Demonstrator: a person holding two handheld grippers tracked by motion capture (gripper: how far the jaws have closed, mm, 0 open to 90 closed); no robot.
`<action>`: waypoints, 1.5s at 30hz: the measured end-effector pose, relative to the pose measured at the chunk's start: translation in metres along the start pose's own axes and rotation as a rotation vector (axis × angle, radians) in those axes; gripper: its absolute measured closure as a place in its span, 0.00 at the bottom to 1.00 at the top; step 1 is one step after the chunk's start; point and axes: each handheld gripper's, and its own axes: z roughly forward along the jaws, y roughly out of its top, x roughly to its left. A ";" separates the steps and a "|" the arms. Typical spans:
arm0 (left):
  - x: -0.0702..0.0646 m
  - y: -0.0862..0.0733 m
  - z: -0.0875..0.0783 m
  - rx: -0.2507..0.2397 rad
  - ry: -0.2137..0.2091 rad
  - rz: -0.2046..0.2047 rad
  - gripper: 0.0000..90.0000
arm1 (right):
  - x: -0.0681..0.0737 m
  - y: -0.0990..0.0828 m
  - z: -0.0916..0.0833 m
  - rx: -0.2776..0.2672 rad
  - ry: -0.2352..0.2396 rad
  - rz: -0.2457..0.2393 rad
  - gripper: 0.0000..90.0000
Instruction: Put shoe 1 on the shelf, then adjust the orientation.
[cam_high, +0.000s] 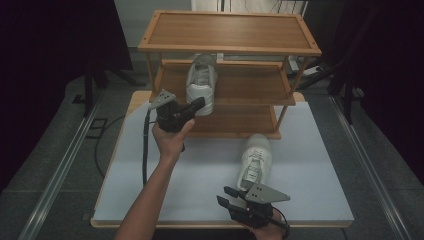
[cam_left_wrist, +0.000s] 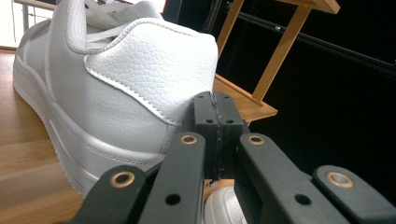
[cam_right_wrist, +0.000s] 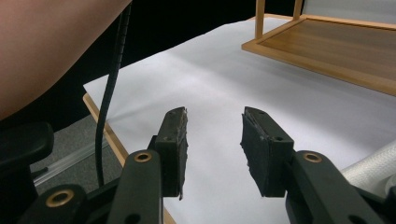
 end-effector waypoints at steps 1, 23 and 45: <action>0.002 0.000 0.001 -0.004 0.000 -0.004 1.00 | 0.000 0.000 0.000 -0.002 -0.002 -0.001 0.66; 0.004 -0.001 -0.006 -0.010 -0.033 -0.016 0.87 | -0.001 0.002 -0.003 -0.013 -0.011 0.000 0.66; 0.016 -0.040 -0.056 0.076 -0.031 -0.029 0.47 | -0.004 0.002 -0.006 -0.011 -0.081 0.002 0.75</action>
